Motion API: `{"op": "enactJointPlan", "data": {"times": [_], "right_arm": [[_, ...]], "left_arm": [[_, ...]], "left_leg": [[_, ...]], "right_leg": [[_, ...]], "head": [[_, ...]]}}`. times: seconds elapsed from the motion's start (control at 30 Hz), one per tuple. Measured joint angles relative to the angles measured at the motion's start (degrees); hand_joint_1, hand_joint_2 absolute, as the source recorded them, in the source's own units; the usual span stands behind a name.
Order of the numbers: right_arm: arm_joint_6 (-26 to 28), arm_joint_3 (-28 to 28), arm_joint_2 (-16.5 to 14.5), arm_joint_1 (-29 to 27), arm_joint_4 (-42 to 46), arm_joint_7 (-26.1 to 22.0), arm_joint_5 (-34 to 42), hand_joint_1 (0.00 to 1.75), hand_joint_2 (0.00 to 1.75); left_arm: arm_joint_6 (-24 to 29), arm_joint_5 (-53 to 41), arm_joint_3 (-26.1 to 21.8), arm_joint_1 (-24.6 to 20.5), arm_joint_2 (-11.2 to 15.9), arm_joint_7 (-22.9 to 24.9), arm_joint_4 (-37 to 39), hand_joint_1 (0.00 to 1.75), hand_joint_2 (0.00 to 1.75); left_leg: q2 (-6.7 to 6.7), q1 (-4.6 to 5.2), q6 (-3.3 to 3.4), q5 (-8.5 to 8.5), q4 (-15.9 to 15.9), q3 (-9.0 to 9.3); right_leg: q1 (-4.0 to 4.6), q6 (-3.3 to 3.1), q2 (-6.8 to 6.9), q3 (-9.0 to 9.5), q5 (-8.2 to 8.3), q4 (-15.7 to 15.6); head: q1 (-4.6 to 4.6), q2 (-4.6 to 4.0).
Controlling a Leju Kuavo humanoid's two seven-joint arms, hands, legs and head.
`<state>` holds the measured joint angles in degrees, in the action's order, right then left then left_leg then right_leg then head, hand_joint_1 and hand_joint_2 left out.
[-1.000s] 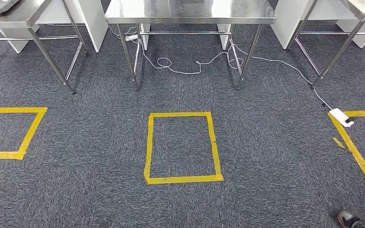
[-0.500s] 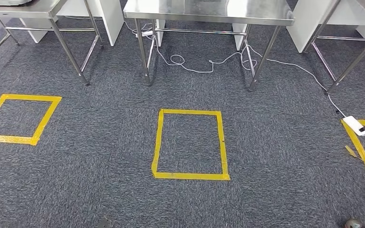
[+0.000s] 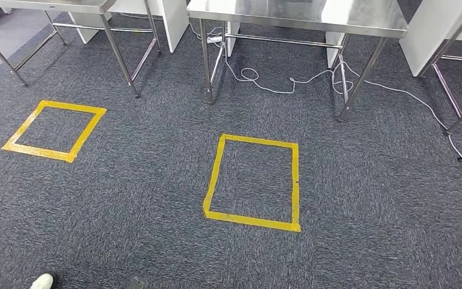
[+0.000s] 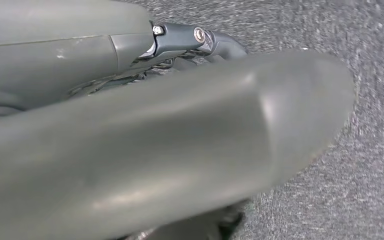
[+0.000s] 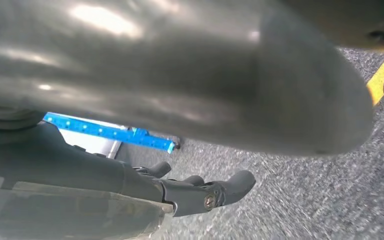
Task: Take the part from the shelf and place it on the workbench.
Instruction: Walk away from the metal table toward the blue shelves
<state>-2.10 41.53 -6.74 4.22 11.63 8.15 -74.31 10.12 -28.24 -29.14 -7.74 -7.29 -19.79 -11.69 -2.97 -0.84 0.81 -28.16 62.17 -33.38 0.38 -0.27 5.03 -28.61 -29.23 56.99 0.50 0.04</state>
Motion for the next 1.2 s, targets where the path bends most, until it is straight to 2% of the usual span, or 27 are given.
{"op": "enactJointPlan", "data": {"times": [0.07, 0.13, 0.17, 0.2, 0.27, 0.33, 0.37, 0.4, 0.47, 0.5, 0.53, 0.57, 0.63, 0.7, 0.73, 0.77, 0.8, 0.83, 0.87, 0.9, 0.93, 0.97, 1.03, 1.07, 1.13, 1.17, 1.2], "right_arm": [[-0.41, 0.01, -0.13, 0.08, 0.0, 0.01, -0.1, 0.0, 0.0], [-0.92, 0.02, -0.17, 0.24, 0.01, 0.01, -0.32, 0.0, 0.0], [-1.17, 0.02, -0.19, 0.31, 0.01, 0.02, -0.49, 0.0, 0.0], [-1.37, 0.02, -0.21, 0.33, 0.01, 0.04, -0.64, 0.0, 0.0], [-1.66, 0.02, -0.22, 0.25, -0.01, 0.09, -0.95, 0.0, 0.0], [-1.9, 0.02, -0.21, 0.1, -0.02, 0.16, -1.11, 0.0, 0.0], [-2.05, 0.02, -0.17, 0.05, -0.02, 0.2, -1.19, 0.0, 0.0], [-2.18, 0.02, -0.11, 0.02, -0.02, 0.24, -1.26, 0.0, 0.0], [-2.35, 0.02, 0.03, 0.02, -0.02, 0.31, -1.45, 0.0, 0.0], [-2.39, 0.02, 0.04, 0.03, -0.04, 0.32, -1.56, 0.0, 0.0], [-2.43, 0.01, 0.02, 0.05, -0.07, 0.33, -1.69, 0.0, 0.0], [-2.46, 0.01, -0.01, 0.09, -0.09, 0.31, -1.85, 0.0, 0.0], [-2.48, -0.03, 0.01, 0.16, -0.11, 0.25, -2.26, 0.0, 0.0], [-2.47, -0.08, 0.06, 0.2, -0.1, 0.15, -2.6, 0.0, 0.0], [-2.47, -0.1, 0.07, 0.18, -0.1, 0.05, -2.75, 0.0, 0.0], [-2.47, -0.14, 0.08, 0.14, -0.1, -0.14, -2.95, 0.0, 0.0], [-2.47, -0.19, 0.09, 0.08, -0.1, -0.43, -3.18, 0.0, 0.0], [-2.46, -0.25, 0.11, 0.02, -0.11, -0.81, -3.36, 0.0, 0.0], [-2.41, -0.33, 0.13, 0.0, -0.1, -1.32, -3.47, 0.0, 0.0], [-2.32, -0.39, 0.13, 0.02, -0.1, -1.88, -3.52, 0.0, 0.0], [-2.17, -0.47, 0.12, 0.04, -0.09, -2.49, -3.56, 0.0, 0.0], [-1.96, -0.58, 0.09, 0.06, -0.09, -3.11, -3.66, 0.0, 0.0], [-1.46, -0.85, -0.03, 0.07, -0.09, -3.99, -3.86, 0.0, 0.0], [-1.28, -0.95, -0.07, 0.1, -0.09, -4.25, -3.83, 0.0, 0.0], [-1.2, -0.99, -0.09, 0.23, -0.09, -4.54, -3.37, 0.0, 0.0], [-1.3, -0.98, -0.1, 0.31, -0.09, -4.67, -3.09, 0.0, 0.0], [-1.45, -0.96, -0.08, 0.32, -0.09, -4.82, -2.77, 0.0, 0.0]], "left_arm": [[-0.16, -0.22, 0.01, -0.18, 0.04, 1.41, 0.01, 0.0, 0.0], [-0.49, -0.77, 0.03, -0.21, 0.04, 4.3, 0.08, 0.0, 0.0], [-0.79, -1.17, 0.09, -0.17, 0.03, 6.09, 0.14, 0.0, 0.0], [-1.12, -1.56, 0.22, -0.18, 0.0, 7.72, 0.19, 0.0, 0.0], [-1.73, -2.3, 0.66, -0.25, -0.13, 10.25, 0.24, 0.0, 0.0], [-2.01, -2.82, 1.16, -0.22, -0.28, 11.43, 0.27, 0.0, 0.0], [-2.14, -3.15, 1.38, -0.15, -0.35, 11.84, 0.32, 0.0, 0.0], [-2.32, -3.5, 1.6, -0.09, -0.45, 12.2, 0.4, 0.0, 0.0], [-2.8, -4.1, 2.04, -0.04, -0.67, 12.94, 0.55, 0.0, 0.0], [-3.02, -4.28, 2.26, -0.04, -0.75, 13.25, 0.58, 0.0, 0.0], [-3.28, -4.37, 2.47, -0.05, -0.81, 13.57, 0.59, 0.0, 0.0], [-3.76, -4.43, 2.63, -0.05, -0.86, 14.12, 0.61, 0.0, 0.0], [-5.45, -4.41, 2.8, -0.01, -0.91, 15.8, 0.71, 0.0, 0.0], [-7.18, -4.27, 2.84, 0.01, -0.95, 17.49, 0.87, 0.0, 0.0], [-7.92, -4.22, 2.85, -0.03, -0.97, 18.29, 0.94, 0.0, 0.0], [-8.83, -4.27, 2.88, -0.1, -1.0, 19.38, 0.98, 0.0, 0.0], [-9.91, -4.46, 2.96, -0.18, -1.03, 20.72, 1.01, 0.0, 0.0], [-11.04, -4.75, 3.08, -0.21, -1.04, 22.17, 1.03, 0.0, 0.0], [-11.92, -5.05, 3.2, -0.19, -1.04, 23.41, 1.05, 0.0, 0.0], [-12.43, -5.27, 3.31, -0.15, -1.04, 24.28, 1.07, 0.0, 0.0], [-12.61, -5.41, 3.37, -0.15, -1.04, 24.88, 1.09, 0.0, 0.0], [-12.51, -5.5, 3.37, -0.22, -1.03, 25.26, 1.09, 0.0, 0.0], [-12.06, -5.77, 3.37, -0.61, -0.93, 25.85, 1.07, 0.0, 0.0], [-11.76, -5.89, 3.37, -0.82, -0.89, 26.11, 1.06, 0.0, 0.0], [-11.11, -5.89, 3.35, -1.04, -0.77, 26.39, 1.05, 0.0, 0.0], [-10.7, -5.75, 3.33, -1.03, -0.72, 26.44, 1.06, 0.0, 0.0], [-10.25, -5.43, 3.28, -1.01, -0.64, 26.37, 1.05, 0.0, 0.0]], "left_leg": [[-1.3, 0.7, 0.73, 0.45, -3.24, 1.35], [-0.08, 0.76, 1.26, 0.83, -3.74, 1.09], [0.54, 0.62, 1.55, 1.11, -4.02, 1.06], [1.14, 0.39, 1.9, 1.45, -4.28, 1.01], [2.4, 0.15, 2.36, 1.98, -4.52, 0.67], [3.84, 0.12, 2.44, 2.33, -4.48, 0.23], [4.62, 0.09, 2.34, 2.48, -4.46, 0.1], [5.37, 0.02, 2.18, 2.61, -4.43, 0.04], [6.78, -0.16, 1.69, 2.86, -4.39, 0.0], [7.4, -0.12, 1.33, 2.94, -4.32, -0.08], [7.87, -0.03, 0.95, 3.04, -4.28, -0.22], [8.27, 0.05, 0.55, 3.17, -4.29, -0.38], [8.86, -0.05, -0.18, 3.51, -4.39, -0.7], [7.12, -0.26, -0.66, 2.45, -2.91, -1.55], [5.69, -0.31, -0.81, 0.89, -0.59, -2.58], [4.23, -0.3, -0.93, -1.24, 2.83, -4.03], [3.51, -0.31, -1.05, -3.36, 6.82, -5.73], [3.25, -0.32, -1.1, -4.84, 10.29, -7.15], [3.16, -0.32, -1.05, -5.38, 12.21, -7.83], [3.08, -0.29, -0.87, -4.85, 11.94, -7.38], [2.85, -0.21, -0.54, -3.47, 9.45, -5.79], [1.96, 0.02, 0.04, -1.8, 5.31, -3.3], [-0.37, 0.73, 1.18, 0.1, -1.61, 0.66], [-1.14, 1.09, 1.59, 0.33, -3.28, 1.5], [-0.46, 1.38, 1.93, 0.53, -3.91, 1.41], [0.08, 1.17, 2.08, 0.87, -4.25, 1.49], [0.68, 0.93, 2.25, 1.22, -4.6, 1.5]], "right_leg": [[0.37, 0.18, 1.11, -0.16, -0.04, 0.07], [0.55, 0.5, 2.18, -0.24, -0.14, 0.11], [0.48, 0.72, 1.56, -0.41, -0.51, 0.57], [0.38, 0.84, 0.22, -1.01, -1.41, 1.93], [-0.17, 0.77, -3.25, -3.84, -4.62, 8.13], [-0.6, 0.86, -4.52, -7.15, -7.41, 15.38], [-0.82, 1.29, -4.66, -7.66, -7.49, 16.63], [-1.06, 1.92, -4.76, -6.96, -6.54, 15.36], [-1.78, 3.26, -5.94, -3.13, -3.16, 7.55], [-1.98, 3.52, -6.92, -1.51, -1.84, 3.86], [-2.12, 3.45, -7.63, -0.54, -1.04, 1.42], [-2.07, 3.11, -8.07, -0.23, -0.74, 0.39], [-1.89, 2.09, -7.26, -0.22, -0.41, 0.41], [-1.93, 1.1, -6.23, -0.17, 0.05, 0.39], [-1.95, 0.68, -5.64, -0.3, 0.23, 0.33], [-1.73, 0.39, -5.01, -0.46, 0.31, 0.33], [-1.48, 0.16, -4.34, -0.61, 0.34, 0.34], [-1.24, 0.08, -3.64, -0.75, 0.34, 0.35], [-1.01, 0.0, -2.97, -0.86, 0.35, 0.35], [-0.8, -0.06, -2.34, -0.92, 0.36, 0.36], [-0.6, -0.07, -1.77, -0.93, 0.36, 0.36], [-0.44, -0.07, -1.26, -0.85, 0.35, 0.35], [-0.05, -0.01, -0.3, -0.75, 0.28, 0.38], [0.05, 0.06, 0.17, -0.72, 0.25, 0.38], [0.18, 0.3, 1.25, -0.62, 0.23, 0.26], [0.2, 0.48, 1.24, -0.67, 0.08, 0.41], [0.19, 0.64, 0.33, -1.02, -0.48, 1.19]], "head": [[-0.04, 0.0], [-0.01, 0.0], [-0.02, 0.0], [-0.08, 0.0], [-0.21, 0.0], [-0.27, 0.0], [-0.28, 0.0], [-0.3, 0.0], [-0.34, 0.0], [-0.44, 0.0], [-0.46, 0.0], [-0.43, 0.0], [-0.24, 0.0], [-0.07, 0.0], [0.07, 0.0], [0.18, 0.0], [0.28, 0.0], [0.28, 0.0], [0.29, 0.0], [0.31, 0.0], [0.3, 0.0], [0.31, 0.0], [0.22, 0.0], [0.26, 0.0], [0.37, 0.0], [0.39, 0.0], [0.37, 0.0]]}}
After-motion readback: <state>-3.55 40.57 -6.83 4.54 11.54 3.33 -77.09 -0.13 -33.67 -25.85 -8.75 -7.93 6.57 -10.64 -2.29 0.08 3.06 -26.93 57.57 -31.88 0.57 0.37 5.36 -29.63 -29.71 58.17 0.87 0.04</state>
